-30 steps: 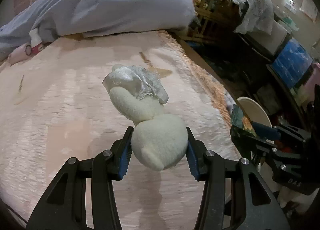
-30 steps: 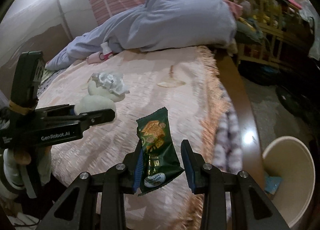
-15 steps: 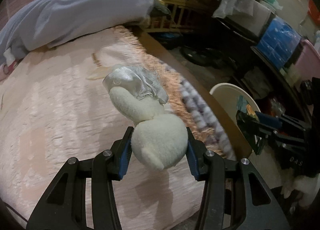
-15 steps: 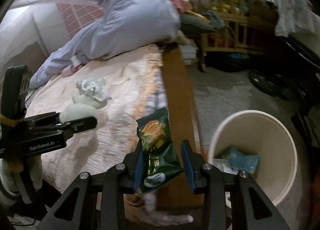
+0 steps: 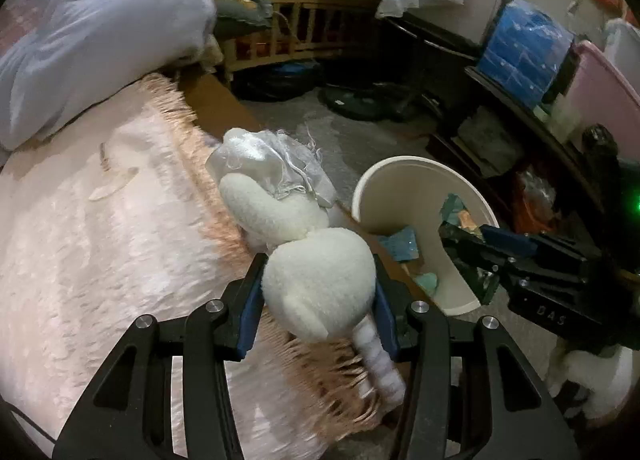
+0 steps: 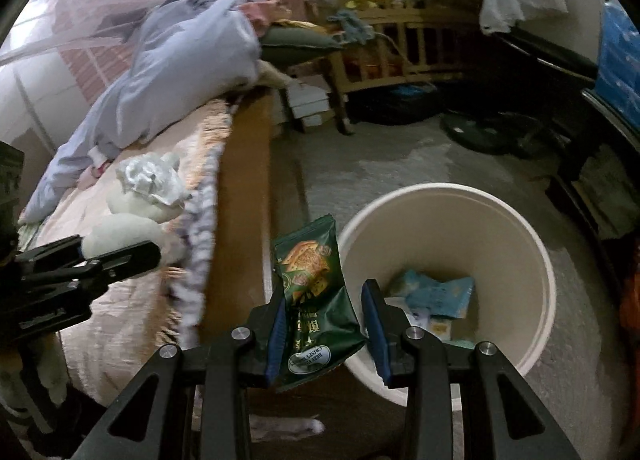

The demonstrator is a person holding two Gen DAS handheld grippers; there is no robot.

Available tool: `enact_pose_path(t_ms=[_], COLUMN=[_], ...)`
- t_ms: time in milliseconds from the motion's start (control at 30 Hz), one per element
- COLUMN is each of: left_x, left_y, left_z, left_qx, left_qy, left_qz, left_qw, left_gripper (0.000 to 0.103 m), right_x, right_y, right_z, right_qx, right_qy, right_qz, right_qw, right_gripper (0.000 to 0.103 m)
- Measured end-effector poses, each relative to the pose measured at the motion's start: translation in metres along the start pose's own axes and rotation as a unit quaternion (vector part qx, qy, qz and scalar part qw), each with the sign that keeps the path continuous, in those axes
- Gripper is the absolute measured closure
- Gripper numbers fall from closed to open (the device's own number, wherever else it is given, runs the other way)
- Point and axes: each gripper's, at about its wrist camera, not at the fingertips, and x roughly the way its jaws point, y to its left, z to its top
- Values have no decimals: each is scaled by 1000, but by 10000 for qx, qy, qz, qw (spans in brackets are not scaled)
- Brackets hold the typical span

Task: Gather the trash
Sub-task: 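Carry the plush toy and chip bag over the cream bucket, then open both tools to drop the plush toy and chip bag into the bucket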

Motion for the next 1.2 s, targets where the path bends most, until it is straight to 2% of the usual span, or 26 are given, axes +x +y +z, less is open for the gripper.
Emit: enact_pose_path(t_ms=[400, 1200], left_x=[25, 56], left_y=[-30, -52], left_z=[9, 23], left_qx=[288, 423], left_qy=[77, 168], left_qz=[-64, -159], left_qw=[9995, 9988], left_gripper=[57, 57], right_x=[-3, -6], right_y=[-36, -61], right_z=[-4, -5], right_qx=[441, 930], right_qy=[-66, -146], right_qz=[-192, -307], right_qw=[9988, 9951], right_gripper=[68, 68])
